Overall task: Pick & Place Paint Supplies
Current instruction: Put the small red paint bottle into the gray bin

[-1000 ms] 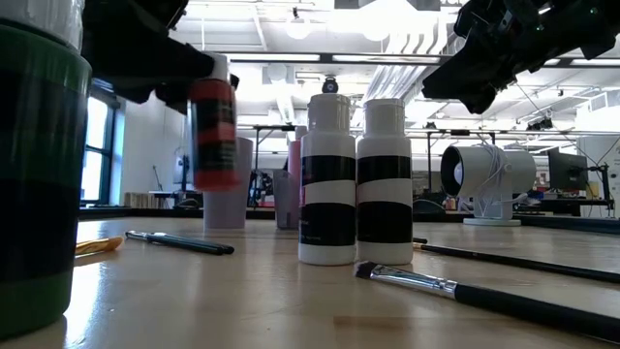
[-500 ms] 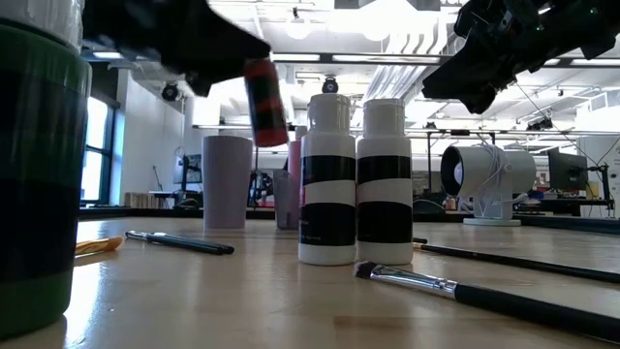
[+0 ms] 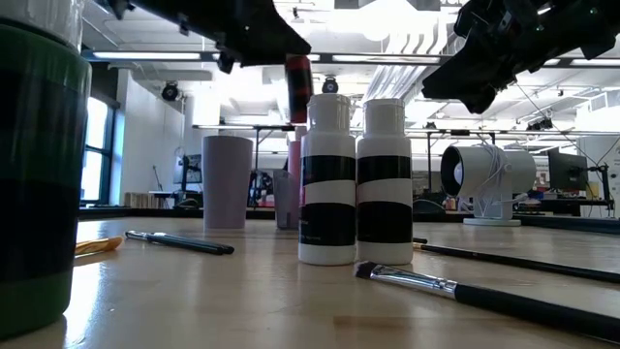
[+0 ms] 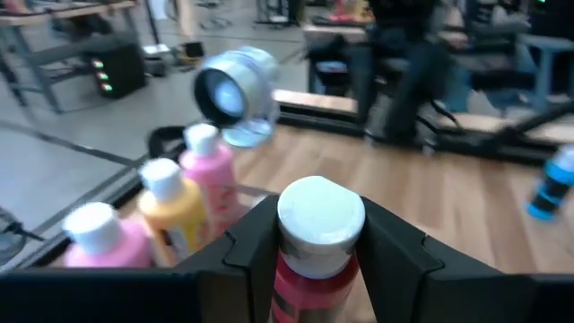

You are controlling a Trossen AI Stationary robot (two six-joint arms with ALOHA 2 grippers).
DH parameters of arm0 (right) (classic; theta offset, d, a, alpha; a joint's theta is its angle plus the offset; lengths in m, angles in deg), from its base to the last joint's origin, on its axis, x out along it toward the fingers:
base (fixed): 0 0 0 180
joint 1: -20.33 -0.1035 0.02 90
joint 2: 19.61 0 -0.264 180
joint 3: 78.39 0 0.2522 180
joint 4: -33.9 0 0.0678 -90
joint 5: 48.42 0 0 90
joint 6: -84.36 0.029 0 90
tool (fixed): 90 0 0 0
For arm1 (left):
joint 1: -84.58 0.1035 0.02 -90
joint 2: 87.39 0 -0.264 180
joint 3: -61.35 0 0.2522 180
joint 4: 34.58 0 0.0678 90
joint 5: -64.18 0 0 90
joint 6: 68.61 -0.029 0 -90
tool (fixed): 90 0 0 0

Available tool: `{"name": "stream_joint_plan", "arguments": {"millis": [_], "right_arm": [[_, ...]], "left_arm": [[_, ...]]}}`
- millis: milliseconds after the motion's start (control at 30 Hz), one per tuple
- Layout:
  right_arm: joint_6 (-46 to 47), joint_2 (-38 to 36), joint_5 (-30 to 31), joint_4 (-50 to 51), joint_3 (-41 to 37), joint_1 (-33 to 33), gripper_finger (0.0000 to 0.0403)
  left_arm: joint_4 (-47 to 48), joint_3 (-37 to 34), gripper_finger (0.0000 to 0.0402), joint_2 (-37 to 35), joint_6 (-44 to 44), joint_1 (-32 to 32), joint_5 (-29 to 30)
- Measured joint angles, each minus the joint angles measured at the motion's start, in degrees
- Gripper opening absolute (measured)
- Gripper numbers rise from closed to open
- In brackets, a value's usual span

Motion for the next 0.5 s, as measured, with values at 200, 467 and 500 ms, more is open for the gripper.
{"name": "stream_joint_plan", "arguments": {"millis": [200, 467, 500], "right_arm": [[-1.3, 0.0, 1.5, -0.8, 0.0, 0.0, 0.01], [-1.3, 0.0, 1.2, -1.9, 0.0, 0.0, 0.01], [-1.3, 0.0, 1.2, -1.9, 0.0, 0.0, 0.01]], "left_arm": [[-7.5, -0.1, 0.0129, 5.3, 0.1, 3.0, 0.2], [-15.4, 1.5, 0.0129, 14.8, 0.2, 4.8, 5.6], [-15.7, 2.2, 0.0129, 15.9, 0.1, 4.8, 6.9]]}}
